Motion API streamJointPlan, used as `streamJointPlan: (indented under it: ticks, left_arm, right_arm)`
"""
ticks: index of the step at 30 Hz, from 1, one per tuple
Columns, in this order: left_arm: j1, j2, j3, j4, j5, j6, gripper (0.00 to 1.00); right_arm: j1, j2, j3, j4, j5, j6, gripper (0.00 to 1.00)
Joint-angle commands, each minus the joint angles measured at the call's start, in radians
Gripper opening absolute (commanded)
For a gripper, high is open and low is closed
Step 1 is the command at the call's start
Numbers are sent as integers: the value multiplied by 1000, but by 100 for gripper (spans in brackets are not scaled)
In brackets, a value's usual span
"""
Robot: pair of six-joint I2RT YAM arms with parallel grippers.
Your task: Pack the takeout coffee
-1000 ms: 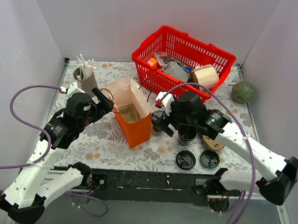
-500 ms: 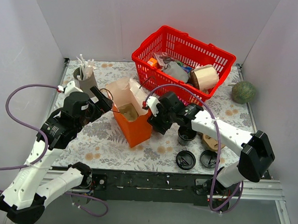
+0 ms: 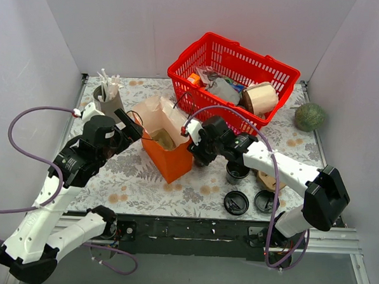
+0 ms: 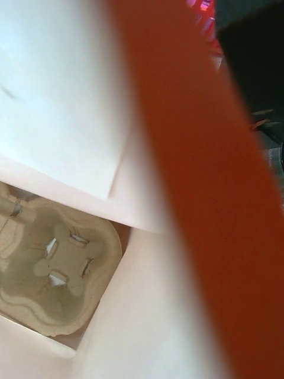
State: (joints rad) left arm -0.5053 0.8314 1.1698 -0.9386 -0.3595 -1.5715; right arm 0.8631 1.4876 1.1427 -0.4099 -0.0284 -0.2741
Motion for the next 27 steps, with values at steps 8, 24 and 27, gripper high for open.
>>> streamJointPlan:
  ticks: [8,24,27]
  left_arm:
    - [1,64,-15,24,-75,-27,98]
    - [1,54,-27,14,-104,-42,90]
    - [-1,55,-29,14,-107,-42,89]
  right_arm:
    - [5,8,-32,79,-22,-135,53]
    - [47,76,-15,56,93,-137,44]
    - [51,83,-9,36,142,-117,43]
